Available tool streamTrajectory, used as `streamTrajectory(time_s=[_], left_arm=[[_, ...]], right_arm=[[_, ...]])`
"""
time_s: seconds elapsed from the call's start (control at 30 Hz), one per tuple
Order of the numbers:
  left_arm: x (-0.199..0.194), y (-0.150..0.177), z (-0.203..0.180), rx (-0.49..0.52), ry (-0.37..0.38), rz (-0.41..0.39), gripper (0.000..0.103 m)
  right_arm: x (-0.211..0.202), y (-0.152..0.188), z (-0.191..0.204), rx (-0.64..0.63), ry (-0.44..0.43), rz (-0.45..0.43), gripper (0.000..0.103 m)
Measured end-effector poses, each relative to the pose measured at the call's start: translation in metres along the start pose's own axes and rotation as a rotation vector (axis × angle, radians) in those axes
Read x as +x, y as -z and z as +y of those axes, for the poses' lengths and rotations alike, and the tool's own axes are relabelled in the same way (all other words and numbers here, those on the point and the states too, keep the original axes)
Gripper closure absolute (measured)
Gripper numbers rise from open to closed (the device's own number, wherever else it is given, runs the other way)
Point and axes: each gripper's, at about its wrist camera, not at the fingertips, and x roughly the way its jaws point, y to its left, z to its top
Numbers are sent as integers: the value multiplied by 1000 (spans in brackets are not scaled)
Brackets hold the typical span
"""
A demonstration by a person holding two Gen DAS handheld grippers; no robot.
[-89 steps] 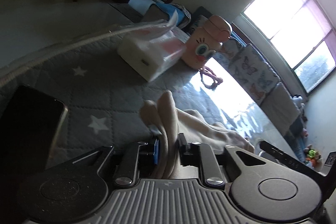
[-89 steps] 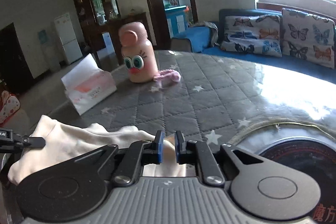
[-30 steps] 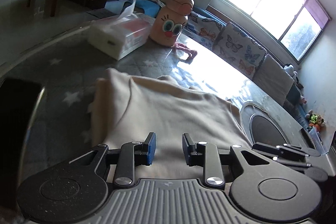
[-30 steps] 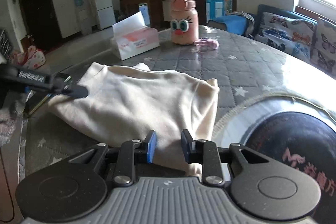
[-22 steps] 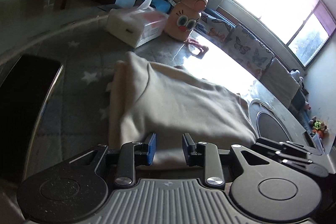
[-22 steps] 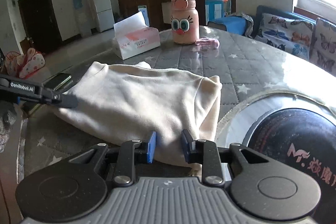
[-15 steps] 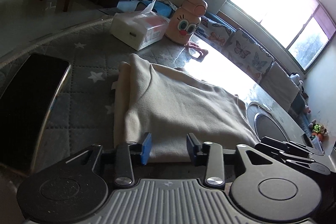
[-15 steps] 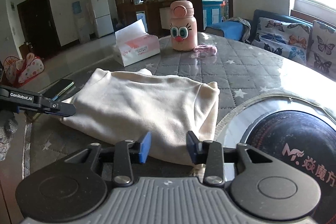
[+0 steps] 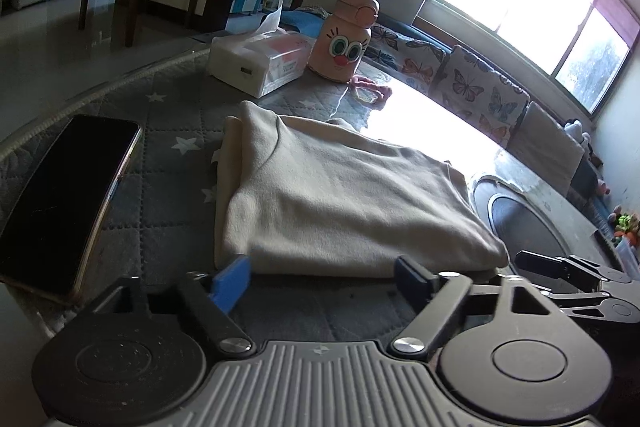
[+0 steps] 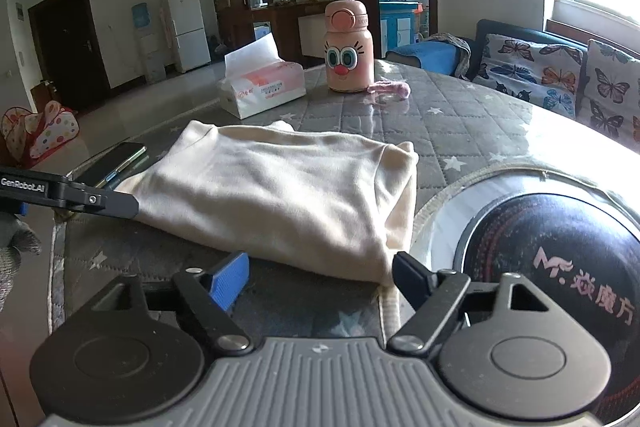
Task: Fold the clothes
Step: 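Lay the folded sweatshirt on the table and open both grippers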
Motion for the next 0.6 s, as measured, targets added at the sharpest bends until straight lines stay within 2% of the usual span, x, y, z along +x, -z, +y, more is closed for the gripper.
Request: streamTrajectory(time_s=[0.23, 0.4, 0.6], left_arm=[[-6, 9, -5, 26, -39, -12, 1], [-9, 14, -8, 35, -55, -16, 0], [-10, 19, -17, 65, -63, -24, 0]], right_arm=[[-1, 9, 8, 8, -1, 12, 14], [-2, 15, 15, 4, -4, 18, 5], [-5, 21, 19, 6, 2, 16, 0]])
